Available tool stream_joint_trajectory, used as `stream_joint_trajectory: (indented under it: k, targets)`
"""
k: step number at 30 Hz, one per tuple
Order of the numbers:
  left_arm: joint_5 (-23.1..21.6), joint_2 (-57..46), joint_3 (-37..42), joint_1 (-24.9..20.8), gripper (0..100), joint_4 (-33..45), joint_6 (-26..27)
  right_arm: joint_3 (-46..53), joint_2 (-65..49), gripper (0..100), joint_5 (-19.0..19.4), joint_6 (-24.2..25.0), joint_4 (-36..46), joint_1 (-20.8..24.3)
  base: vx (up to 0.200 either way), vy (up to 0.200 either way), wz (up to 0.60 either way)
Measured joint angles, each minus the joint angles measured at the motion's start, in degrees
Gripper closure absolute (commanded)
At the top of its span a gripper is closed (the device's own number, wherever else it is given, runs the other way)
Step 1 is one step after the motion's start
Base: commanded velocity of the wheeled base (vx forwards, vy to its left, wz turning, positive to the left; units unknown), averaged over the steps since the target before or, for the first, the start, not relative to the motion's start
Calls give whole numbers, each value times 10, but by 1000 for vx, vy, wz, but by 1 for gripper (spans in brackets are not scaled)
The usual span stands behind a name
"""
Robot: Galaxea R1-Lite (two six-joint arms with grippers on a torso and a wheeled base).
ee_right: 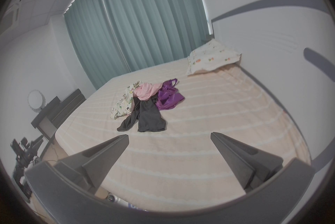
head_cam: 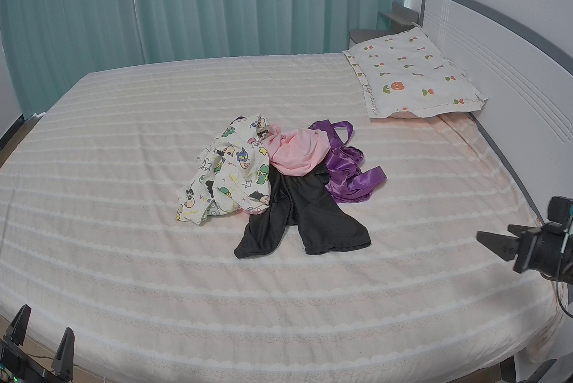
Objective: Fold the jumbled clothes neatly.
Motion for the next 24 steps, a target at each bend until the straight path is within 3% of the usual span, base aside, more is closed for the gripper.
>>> stream_joint_trajectory:
  k: [9, 15, 24]
  targets:
    - [0, 0, 0, 0, 0, 0, 0, -79, 225, 0, -21, 80, -76, 58, 0, 0, 0]
    - [0, 0, 0, 0, 0, 0, 0, -204, 431, 0, -51, 155, -118, 105, 0, 0, 0]
    - [0, 0, 0, 0, 0, 0, 0, -339, 611, 0, -92, 194, -138, 137, 0, 0, 0]
